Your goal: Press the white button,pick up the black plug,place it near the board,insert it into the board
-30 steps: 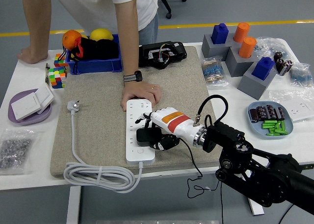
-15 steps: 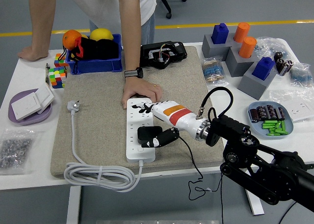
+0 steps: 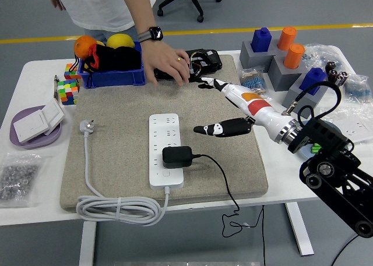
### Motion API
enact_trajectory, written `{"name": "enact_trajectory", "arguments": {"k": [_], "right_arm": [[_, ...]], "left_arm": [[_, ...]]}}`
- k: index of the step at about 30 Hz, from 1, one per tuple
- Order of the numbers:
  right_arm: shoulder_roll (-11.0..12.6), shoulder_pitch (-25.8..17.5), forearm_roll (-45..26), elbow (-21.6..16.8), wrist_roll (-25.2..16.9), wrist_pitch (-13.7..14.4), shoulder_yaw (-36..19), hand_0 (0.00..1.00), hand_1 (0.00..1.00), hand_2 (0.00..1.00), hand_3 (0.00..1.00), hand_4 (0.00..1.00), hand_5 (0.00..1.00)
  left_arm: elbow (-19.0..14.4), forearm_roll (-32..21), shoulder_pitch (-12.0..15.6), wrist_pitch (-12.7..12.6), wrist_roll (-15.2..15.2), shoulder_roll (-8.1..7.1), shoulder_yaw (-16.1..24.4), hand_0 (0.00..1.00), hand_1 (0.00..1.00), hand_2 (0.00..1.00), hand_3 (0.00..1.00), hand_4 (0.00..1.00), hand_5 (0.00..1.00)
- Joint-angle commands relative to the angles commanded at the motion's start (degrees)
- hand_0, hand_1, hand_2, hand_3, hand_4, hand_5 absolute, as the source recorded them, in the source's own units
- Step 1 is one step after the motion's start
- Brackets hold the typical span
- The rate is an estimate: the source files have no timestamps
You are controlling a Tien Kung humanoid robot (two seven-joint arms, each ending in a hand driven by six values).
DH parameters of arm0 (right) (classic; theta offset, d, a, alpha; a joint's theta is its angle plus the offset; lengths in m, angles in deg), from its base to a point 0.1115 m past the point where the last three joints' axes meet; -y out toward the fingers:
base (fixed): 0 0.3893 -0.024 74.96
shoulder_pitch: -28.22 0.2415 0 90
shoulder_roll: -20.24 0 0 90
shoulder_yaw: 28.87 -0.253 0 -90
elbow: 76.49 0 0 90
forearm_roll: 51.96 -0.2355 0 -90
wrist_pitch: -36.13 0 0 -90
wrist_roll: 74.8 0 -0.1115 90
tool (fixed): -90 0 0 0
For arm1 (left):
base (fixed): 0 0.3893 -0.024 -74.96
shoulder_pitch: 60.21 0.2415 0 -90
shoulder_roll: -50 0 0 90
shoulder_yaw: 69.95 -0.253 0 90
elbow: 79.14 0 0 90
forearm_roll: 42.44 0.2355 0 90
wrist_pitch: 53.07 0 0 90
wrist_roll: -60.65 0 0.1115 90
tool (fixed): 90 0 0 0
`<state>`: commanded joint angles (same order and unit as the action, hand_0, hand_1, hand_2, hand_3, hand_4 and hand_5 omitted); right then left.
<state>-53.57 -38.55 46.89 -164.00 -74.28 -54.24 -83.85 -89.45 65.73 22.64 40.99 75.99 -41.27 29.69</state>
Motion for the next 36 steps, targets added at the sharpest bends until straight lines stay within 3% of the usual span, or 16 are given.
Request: {"name": "enact_trajectory", "arguments": {"k": [4,5,12,21,25,32,34,36], "right_arm": [[1.1,-3.1,-2.5,-0.6,0.4,-0.6,-5.6,0.959,0.945,0.921,0.958,0.998,0.925],[1.4,-3.9,-3.1,-0.8,0.4,-0.7,-7.1,0.977,0.954,0.931,0.95,0.998,0.998],[2.7,-10.7,-3.1,-1.8,1.3,-1.2,-20.0,0.998,0.969,0.945,0.956,0.998,0.998],[-0.1,-16.6,0.1,-4.0,4.1,-0.5,-35.2,0.998,0.973,0.952,0.961,0.998,0.998],[-1.6,-18.2,0.6,-5.2,4.6,-0.7,-39.0,0.998,0.97,0.95,0.963,0.998,0.998],[-3.7,-21.4,-3.3,-5.5,-11.1,6.3,-43.0,0.984,0.946,0.933,0.954,0.998,0.998],[-4.2,-21.7,-3.2,-6.0,-15.1,7.0,-44.0,0.984,0.946,0.933,0.954,0.998,0.998],[-4.5,-21.9,-3.1,-6.4,-16.2,7.0,-44.9,0.95,0.916,0.901,0.906,0.998,0.998]], "left_arm": [[0.0,0.0,0.0,0.0,0.0,-0.04,-0.2,0.825,0.789,0.761,0.795,0.573,0.481],[0.0,0.1,0.0,0.0,0.0,-0.07,-0.1,0.825,0.791,0.761,0.795,0.573,0.48],[0.0,0.6,0.0,0.0,0.0,-0.33,0.2,0.825,0.79,0.76,0.795,0.573,0.48],[0.0,1.2,-0.1,0.0,0.0,-0.47,0.3,0.825,0.79,0.761,0.795,0.574,0.482],[0.0,1.4,-0.3,0.2,-0.1,-0.32,-0.2,0.825,0.79,0.761,0.795,0.575,0.482],[0.0,1.1,-0.7,0.5,-0.4,-0.3,-1.4,0.825,0.79,0.761,0.795,0.576,0.483],[0.0,1.2,-0.5,0.5,-0.4,-0.28,-1.6,0.825,0.79,0.761,0.795,0.576,0.483],[0.0,1.5,-0.3,0.6,-0.4,-0.26,-1.5,0.825,0.79,0.761,0.795,0.576,0.483]]}}
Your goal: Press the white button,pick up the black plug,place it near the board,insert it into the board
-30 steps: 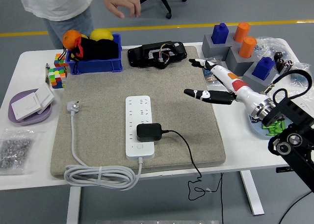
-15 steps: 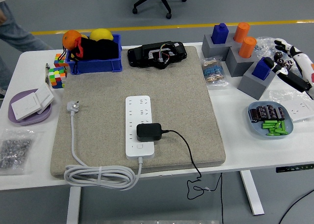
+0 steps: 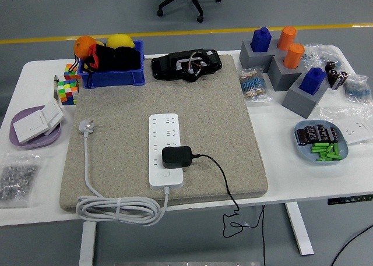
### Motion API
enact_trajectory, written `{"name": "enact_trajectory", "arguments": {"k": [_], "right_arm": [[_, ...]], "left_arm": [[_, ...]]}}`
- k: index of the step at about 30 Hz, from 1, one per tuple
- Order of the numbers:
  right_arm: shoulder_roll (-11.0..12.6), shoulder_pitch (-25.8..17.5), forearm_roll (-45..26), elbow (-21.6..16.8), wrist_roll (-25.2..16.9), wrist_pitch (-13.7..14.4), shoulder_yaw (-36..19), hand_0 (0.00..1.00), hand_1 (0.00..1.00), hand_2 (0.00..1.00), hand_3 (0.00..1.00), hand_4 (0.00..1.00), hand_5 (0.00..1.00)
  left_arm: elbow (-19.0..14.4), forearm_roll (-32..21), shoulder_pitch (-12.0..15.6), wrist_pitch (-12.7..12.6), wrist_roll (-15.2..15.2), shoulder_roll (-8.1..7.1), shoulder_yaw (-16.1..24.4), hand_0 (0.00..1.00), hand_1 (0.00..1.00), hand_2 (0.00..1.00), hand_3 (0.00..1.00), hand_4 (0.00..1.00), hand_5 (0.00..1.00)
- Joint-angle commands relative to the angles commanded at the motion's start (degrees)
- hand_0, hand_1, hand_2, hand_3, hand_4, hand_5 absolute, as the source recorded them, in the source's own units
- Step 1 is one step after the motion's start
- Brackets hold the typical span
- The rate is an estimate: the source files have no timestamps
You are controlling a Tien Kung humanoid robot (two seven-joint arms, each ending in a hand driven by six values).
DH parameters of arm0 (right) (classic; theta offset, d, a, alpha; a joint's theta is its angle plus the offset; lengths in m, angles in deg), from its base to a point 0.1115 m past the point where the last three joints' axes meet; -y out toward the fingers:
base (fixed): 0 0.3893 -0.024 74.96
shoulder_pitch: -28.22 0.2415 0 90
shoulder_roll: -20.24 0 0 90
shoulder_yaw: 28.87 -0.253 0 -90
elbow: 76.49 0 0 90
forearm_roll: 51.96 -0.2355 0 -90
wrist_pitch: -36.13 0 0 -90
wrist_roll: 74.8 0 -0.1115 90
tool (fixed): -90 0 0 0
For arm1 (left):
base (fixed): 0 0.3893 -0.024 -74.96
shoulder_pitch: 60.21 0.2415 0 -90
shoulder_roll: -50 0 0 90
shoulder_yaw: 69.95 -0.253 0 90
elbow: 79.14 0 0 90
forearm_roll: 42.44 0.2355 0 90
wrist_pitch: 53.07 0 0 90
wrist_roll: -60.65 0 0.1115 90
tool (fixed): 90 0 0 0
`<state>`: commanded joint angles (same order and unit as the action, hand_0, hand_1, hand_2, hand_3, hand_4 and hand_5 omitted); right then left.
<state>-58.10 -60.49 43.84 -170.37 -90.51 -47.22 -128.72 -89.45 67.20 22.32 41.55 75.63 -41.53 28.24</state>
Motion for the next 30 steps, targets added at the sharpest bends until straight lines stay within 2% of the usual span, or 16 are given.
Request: {"name": "enact_trajectory", "arguments": {"k": [10,20,30], "right_arm": [[-0.6,-2.6,-2.7,-2.4,4.5,-1.5,-4.3,0.949,0.907,0.898,0.889,0.998,0.998],[-2.6,-5.3,-2.8,-3.9,5.2,-1.3,-7.1,0.95,0.902,0.889,0.883,0.998,0.998],[-2.8,-6.2,-2.8,-5.1,5.6,-0.8,-8.5,0.948,0.9,0.878,0.872,0.998,0.979]], "left_arm": [[0.0,1.1,1.5,-0.1,0.0,-0.07,1.5,0.825,0.79,0.76,0.795,0.576,0.482],[0.0,0.4,2.0,0.0,-0.3,-0.08,0.9,0.825,0.79,0.761,0.795,0.577,0.482],[0.0,1.6,2.8,0.1,-0.1,-0.2,2.1,0.825,0.79,0.761,0.795,0.577,0.482]]}}
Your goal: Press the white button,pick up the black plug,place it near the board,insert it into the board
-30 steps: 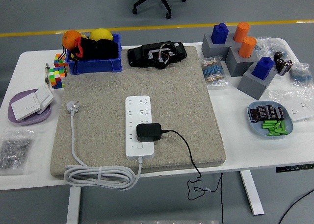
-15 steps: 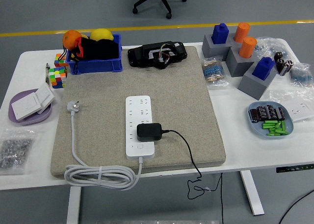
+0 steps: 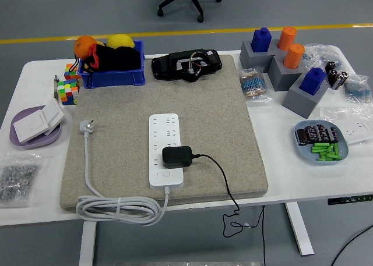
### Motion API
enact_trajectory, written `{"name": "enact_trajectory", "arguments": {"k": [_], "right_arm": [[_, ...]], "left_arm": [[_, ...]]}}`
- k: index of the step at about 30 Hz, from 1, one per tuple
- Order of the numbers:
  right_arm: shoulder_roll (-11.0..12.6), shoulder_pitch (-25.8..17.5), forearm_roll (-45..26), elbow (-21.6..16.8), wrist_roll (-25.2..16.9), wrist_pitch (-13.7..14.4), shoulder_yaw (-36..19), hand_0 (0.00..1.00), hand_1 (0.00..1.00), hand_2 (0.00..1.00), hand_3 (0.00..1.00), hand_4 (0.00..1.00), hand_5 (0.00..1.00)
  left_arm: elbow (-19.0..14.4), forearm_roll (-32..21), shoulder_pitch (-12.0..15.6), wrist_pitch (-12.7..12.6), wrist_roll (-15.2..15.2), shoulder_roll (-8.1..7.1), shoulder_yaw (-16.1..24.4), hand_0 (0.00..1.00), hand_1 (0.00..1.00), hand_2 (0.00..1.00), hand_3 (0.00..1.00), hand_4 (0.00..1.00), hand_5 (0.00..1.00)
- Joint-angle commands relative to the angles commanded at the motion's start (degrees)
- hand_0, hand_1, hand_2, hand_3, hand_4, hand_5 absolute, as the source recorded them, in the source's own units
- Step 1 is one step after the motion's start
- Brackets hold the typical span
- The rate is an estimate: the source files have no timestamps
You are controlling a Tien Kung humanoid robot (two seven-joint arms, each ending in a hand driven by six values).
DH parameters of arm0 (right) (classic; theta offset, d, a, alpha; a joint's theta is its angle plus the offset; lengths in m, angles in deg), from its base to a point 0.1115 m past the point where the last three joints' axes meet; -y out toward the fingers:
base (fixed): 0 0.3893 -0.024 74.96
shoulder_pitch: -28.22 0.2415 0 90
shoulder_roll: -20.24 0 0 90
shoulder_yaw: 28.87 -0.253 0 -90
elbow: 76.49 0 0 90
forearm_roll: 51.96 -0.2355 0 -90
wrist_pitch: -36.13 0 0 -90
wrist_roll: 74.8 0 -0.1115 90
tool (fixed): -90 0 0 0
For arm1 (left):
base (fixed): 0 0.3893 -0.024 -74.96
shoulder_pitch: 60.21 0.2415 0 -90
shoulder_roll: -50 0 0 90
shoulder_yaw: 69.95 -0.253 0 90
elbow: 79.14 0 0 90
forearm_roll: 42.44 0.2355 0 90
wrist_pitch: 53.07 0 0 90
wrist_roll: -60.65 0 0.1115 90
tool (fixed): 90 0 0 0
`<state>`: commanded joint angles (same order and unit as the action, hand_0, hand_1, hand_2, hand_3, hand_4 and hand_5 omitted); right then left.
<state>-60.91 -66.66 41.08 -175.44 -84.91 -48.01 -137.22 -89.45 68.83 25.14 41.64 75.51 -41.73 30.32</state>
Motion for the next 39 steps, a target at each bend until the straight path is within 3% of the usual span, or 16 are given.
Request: {"name": "enact_trajectory", "arguments": {"k": [7,13,19,24,29,34,39], "right_arm": [[-0.6,-1.0,0.3,-0.1,0.7,-0.1,-1.7,0.946,0.899,0.873,0.864,0.998,0.967],[-0.7,-1.0,0.1,0.3,3.8,0.1,-3.7,0.944,0.898,0.869,0.852,0.998,0.956],[-0.5,-1.3,0.6,0.6,5.3,-0.8,-3.8,0.943,0.897,0.869,0.85,0.998,0.942],[-0.4,2.2,1.0,1.2,6.5,-1.0,-2.4,0.943,0.897,0.867,0.85,0.998,0.933],[0.9,4.9,1.2,1.5,7.2,-1.2,0.4,0.94,0.895,0.863,0.847,0.998,0.92],[1.2,6.3,1.7,1.7,8.5,-1.8,2.8,0.94,0.895,0.863,0.847,0.998,0.92],[2.7,8.2,1.8,1.7,9.1,-2.2,5.8,0.939,0.895,0.862,0.84,0.998,0.915]], "left_arm": [[0.0,-0.5,-0.3,0.0,-0.2,-0.16,-0.4,0.825,0.789,0.76,0.795,0.577,0.482],[0.0,0.0,0.6,0.6,0.0,-0.82,-2.3,0.825,0.789,0.76,0.795,0.576,0.481],[0.0,3.6,1.2,0.3,0.5,-1.39,2.0,0.825,0.789,0.76,0.795,0.575,0.482],[0.0,0.6,1.2,0.3,0.2,-1.51,-1.2,0.825,0.789,0.76,0.795,0.576,0.483],[0.0,-1.4,-0.7,0.1,0.1,-1.85,-2.6,0.825,0.79,0.759,0.795,0.576,0.482],[0.0,-10.0,-1.5,-0.5,-1.9,-3.02,-9.9,0.825,0.79,0.759,0.795,0.576,0.482],[0.0,-5.2,-1.5,-0.6,-0.5,-2.7,-4.3,0.825,0.789,0.759,0.794,0.576,0.482]]}}
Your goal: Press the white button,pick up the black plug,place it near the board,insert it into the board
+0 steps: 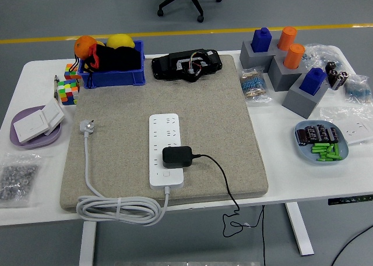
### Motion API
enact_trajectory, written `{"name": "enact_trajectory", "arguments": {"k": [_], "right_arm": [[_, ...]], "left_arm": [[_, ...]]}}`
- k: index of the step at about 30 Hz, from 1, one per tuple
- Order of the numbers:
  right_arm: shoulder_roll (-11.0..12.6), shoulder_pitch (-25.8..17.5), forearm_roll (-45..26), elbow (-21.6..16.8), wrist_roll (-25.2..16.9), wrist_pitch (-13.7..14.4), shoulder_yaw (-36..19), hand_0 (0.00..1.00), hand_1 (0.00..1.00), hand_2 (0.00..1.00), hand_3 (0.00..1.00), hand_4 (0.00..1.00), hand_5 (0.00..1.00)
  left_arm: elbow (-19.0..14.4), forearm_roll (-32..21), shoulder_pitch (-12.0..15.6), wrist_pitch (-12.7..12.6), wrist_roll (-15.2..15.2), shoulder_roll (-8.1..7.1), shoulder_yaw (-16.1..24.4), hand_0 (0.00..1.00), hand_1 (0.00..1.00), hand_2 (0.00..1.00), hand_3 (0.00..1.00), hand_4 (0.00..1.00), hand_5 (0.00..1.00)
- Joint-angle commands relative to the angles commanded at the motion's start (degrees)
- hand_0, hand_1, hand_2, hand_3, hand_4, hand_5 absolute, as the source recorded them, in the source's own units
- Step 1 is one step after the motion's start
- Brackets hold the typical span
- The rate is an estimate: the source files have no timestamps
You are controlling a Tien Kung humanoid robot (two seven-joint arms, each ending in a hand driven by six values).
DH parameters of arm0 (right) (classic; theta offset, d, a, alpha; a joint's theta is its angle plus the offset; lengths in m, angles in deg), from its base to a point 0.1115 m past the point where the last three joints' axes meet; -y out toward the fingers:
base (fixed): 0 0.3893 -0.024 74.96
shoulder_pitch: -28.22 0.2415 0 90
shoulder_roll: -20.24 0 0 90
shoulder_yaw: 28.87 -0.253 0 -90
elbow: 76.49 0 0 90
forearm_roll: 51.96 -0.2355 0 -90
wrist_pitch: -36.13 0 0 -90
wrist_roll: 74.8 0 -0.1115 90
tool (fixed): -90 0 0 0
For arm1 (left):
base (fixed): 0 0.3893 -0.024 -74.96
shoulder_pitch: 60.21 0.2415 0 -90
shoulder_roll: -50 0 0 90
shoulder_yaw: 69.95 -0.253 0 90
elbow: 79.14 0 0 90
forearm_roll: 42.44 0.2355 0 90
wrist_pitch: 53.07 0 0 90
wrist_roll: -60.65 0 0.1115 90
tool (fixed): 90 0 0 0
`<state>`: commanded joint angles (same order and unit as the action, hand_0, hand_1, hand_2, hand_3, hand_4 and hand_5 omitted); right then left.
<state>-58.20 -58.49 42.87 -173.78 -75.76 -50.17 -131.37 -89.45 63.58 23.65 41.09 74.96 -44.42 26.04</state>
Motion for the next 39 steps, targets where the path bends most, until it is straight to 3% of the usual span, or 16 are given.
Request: {"name": "enact_trajectory", "arguments": {"k": [10,14,16,19,20,31,32,37,39], "right_arm": [[-0.4,-0.6,0.5,-1.3,0.5,-0.2,2.4,0.94,0.895,0.861,0.833,0.998,0.901],[-0.9,-1.1,0.6,-1.8,0.2,-0.5,2.4,0.94,0.894,0.862,0.831,0.998,0.897],[-1.7,-1.3,-0.3,-1.3,-2.4,-1.0,2.2,0.94,0.894,0.862,0.831,0.998,0.897],[-2.9,-1.5,-0.9,-1.3,-6.0,-0.1,2.4,0.94,0.894,0.862,0.831,0.998,0.897],[-3.4,-1.5,-1.0,-1.4,-6.8,0.2,2.6,0.932,0.868,0.841,0.801,0.998,0.828],[-4.1,-2.1,-0.8,-1.8,-4.9,-2.3,4.0,0.929,0.862,0.842,0.796,0.995,0.791],[-4.3,-2.2,-0.8,-1.8,-5.1,-2.2,4.1,0.917,0.857,0.836,0.795,0.981,0.746],[-4.9,-2.5,-1.1,-2.1,-6.3,-1.7,4.6,0.917,0.857,0.836,0.795,0.981,0.746],[-5.0,-2.5,-1.0,-2.2,-6.4,-1.7,4.7,0.904,0.859,0.848,0.789,0.959,0.698]], "left_arm": [[0.0,-0.3,0.7,0.0,0.0,1.21,-0.2,0.825,0.789,0.76,0.795,0.576,0.482],[0.0,1.8,0.6,0.1,0.4,2.11,1.9,0.825,0.789,0.76,0.795,0.576,0.482],[0.0,3.5,0.5,0.3,0.8,2.74,3.4,0.825,0.789,0.76,0.795,0.576,0.482],[0.0,2.3,0.5,0.4,0.4,3.1,2.1,0.825,0.789,0.76,0.795,0.576,0.482],[0.0,1.6,0.4,0.4,0.2,3.12,1.3,0.825,0.789,0.76,0.795,0.575,0.481],[0.0,6.1,1.3,0.9,1.1,2.89,4.6,0.825,0.789,0.76,0.795,0.576,0.481],[0.0,6.9,1.5,0.8,1.2,2.85,5.4,0.824,0.79,0.751,0.79,0.576,0.48],[0.0,7.6,1.6,0.7,1.1,2.58,6.3,0.824,0.79,0.751,0.79,0.576,0.48],[0.0,7.1,1.4,0.6,1.0,2.51,6.0,0.825,0.789,0.749,0.792,0.576,0.48]]}}
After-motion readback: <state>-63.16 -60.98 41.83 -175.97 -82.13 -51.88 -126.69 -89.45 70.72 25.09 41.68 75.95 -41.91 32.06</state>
